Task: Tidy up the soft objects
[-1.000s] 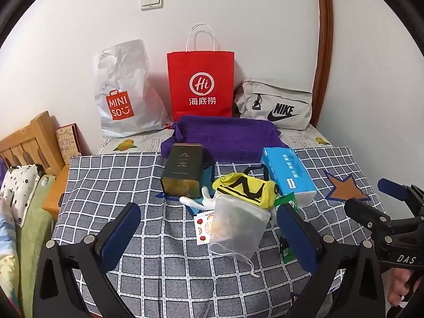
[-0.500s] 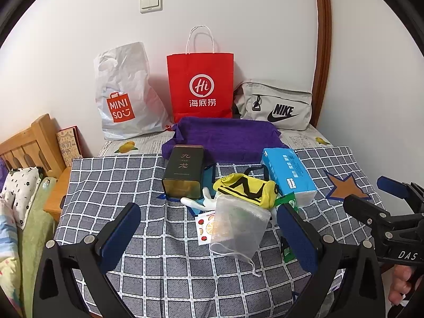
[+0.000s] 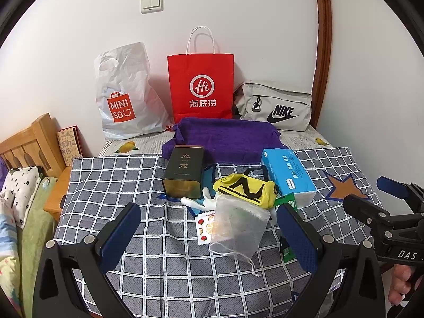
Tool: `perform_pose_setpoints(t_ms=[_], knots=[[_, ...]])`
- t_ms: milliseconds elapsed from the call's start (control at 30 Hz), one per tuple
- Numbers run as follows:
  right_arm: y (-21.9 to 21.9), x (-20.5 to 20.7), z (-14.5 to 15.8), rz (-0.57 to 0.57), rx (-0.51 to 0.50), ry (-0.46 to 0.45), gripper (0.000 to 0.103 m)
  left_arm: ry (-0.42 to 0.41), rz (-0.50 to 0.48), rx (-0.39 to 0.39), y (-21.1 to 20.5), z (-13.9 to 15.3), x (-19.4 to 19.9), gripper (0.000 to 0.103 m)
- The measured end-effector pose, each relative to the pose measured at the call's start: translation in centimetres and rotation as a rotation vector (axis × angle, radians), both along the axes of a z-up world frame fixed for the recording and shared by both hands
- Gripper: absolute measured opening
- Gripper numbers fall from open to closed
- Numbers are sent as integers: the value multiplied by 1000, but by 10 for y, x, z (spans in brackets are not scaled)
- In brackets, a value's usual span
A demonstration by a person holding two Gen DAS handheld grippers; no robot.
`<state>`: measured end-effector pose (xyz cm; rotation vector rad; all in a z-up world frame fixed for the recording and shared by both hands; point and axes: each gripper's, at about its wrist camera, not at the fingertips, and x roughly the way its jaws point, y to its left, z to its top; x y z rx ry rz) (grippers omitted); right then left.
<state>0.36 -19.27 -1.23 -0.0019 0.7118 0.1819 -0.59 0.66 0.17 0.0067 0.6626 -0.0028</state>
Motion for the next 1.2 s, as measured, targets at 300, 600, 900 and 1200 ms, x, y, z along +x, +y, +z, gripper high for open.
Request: perform_pose_setpoints(t_ms=[300, 600, 900, 1200], knots=[[2, -1, 0, 6, 0, 0, 103, 0, 3, -2, 1, 1, 0, 103], [2, -1, 0, 5, 0, -2, 103, 1, 5, 0, 1, 2, -2, 103], [2, -1, 2, 1, 7, -2, 103, 0, 3, 3, -1, 2, -3, 103], [3, -1, 2, 4, -2, -5, 103, 0, 5, 5, -1, 2, -4, 103]])
